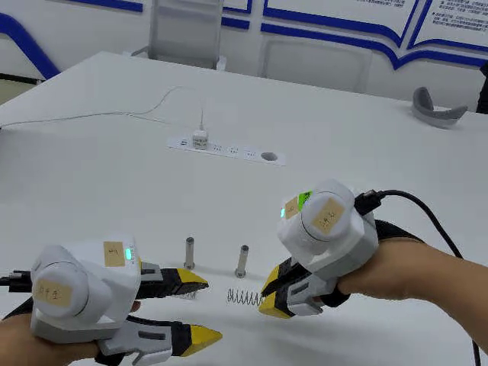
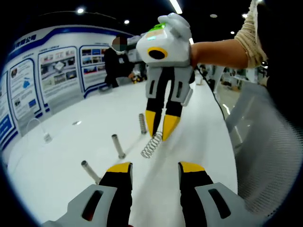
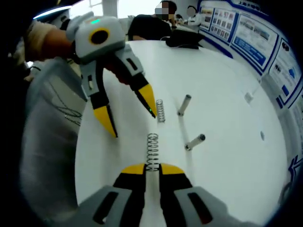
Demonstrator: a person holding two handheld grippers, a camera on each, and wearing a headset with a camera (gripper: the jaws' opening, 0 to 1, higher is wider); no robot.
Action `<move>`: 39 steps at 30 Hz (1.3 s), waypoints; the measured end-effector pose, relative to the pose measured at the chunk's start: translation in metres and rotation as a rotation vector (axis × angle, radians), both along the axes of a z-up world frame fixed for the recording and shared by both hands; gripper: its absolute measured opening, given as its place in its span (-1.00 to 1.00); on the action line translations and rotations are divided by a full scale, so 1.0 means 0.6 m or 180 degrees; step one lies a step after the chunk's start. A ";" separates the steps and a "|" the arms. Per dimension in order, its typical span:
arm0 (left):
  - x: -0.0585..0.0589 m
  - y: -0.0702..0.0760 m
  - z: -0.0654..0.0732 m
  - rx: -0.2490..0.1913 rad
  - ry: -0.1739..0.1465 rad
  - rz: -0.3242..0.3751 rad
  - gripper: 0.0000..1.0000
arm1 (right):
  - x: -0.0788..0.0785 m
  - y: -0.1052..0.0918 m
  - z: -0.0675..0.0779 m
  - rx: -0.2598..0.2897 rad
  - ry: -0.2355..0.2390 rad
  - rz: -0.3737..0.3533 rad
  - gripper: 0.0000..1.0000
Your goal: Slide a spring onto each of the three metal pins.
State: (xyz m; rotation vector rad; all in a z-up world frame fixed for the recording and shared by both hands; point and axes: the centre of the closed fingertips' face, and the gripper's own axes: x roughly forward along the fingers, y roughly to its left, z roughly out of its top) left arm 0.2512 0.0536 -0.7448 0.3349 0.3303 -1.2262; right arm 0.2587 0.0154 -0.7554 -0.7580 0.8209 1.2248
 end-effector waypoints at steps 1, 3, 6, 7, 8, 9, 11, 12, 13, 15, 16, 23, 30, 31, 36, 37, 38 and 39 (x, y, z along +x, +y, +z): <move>0.000 -0.002 0.001 -0.0005 0.0001 -0.0016 -0.22 | -0.002 0.002 0.002 -0.0003 -0.0009 0.0019 -0.76; -0.001 -0.004 0.001 -0.0007 -0.0003 -0.0043 -0.22 | -0.005 0.004 0.004 -0.0007 -0.0006 0.0043 -0.76; -0.004 -0.009 0.001 0.0007 -0.0018 -0.0099 -0.24 | -0.011 0.010 0.008 -0.0012 0.0002 0.0086 -0.76; -0.005 -0.010 0.001 0.0006 -0.0022 -0.0114 -0.25 | -0.013 0.011 0.008 -0.0016 0.0012 0.0098 -0.76; -0.005 -0.011 0.001 0.0006 -0.0027 -0.0127 -0.27 | -0.015 0.012 0.009 -0.0021 0.0013 0.0111 -0.76; -0.006 -0.013 0.001 0.0005 -0.0038 -0.0145 -0.28 | -0.017 0.014 0.009 -0.0027 0.0016 0.0131 -0.76; -0.007 -0.015 0.002 0.0005 -0.0060 -0.0179 -0.33 | -0.023 0.018 0.011 -0.0031 0.0038 0.0171 -0.76; -0.008 -0.017 0.002 0.0006 -0.0070 -0.0194 -0.36 | -0.025 0.019 0.013 -0.0031 0.0040 0.0182 -0.76; -0.009 -0.018 0.002 0.0008 -0.0078 -0.0207 -0.39 | -0.025 0.020 0.013 -0.0029 0.0037 0.0188 -0.76; -0.010 -0.020 0.001 0.0009 -0.0093 -0.0241 -0.45 | -0.026 0.020 0.014 -0.0035 0.0045 0.0205 -0.76; -0.011 -0.021 0.000 0.0010 -0.0104 -0.0256 -0.48 | -0.027 0.020 0.014 -0.0038 0.0047 0.0210 -0.76; -0.011 -0.026 0.000 0.0024 -0.0186 -0.0326 -0.68 | -0.033 0.022 0.016 -0.0054 0.0073 0.0240 -0.76; -0.011 -0.026 -0.002 0.0047 -0.0225 -0.0362 -0.76 | -0.034 0.027 0.030 0.0010 0.0096 0.0253 -0.76; -0.010 -0.026 -0.001 0.0045 -0.0231 -0.0358 -0.76 | -0.033 0.028 0.034 0.0031 0.0092 0.0253 -0.76; -0.012 -0.027 0.001 0.0018 -0.0211 -0.0355 -0.77 | -0.031 0.036 0.048 0.0089 0.0030 0.0270 -0.76; -0.013 -0.028 0.001 0.0021 -0.0213 -0.0356 -0.77 | -0.031 0.038 0.050 0.0101 0.0026 0.0274 -0.76; -0.013 -0.028 0.001 0.0026 -0.0216 -0.0356 -0.77 | -0.032 0.040 0.052 0.0113 0.0022 0.0279 -0.76; -0.014 -0.028 0.001 0.0029 -0.0213 -0.0354 -0.77 | -0.033 0.043 0.054 0.0126 0.0014 0.0291 -0.76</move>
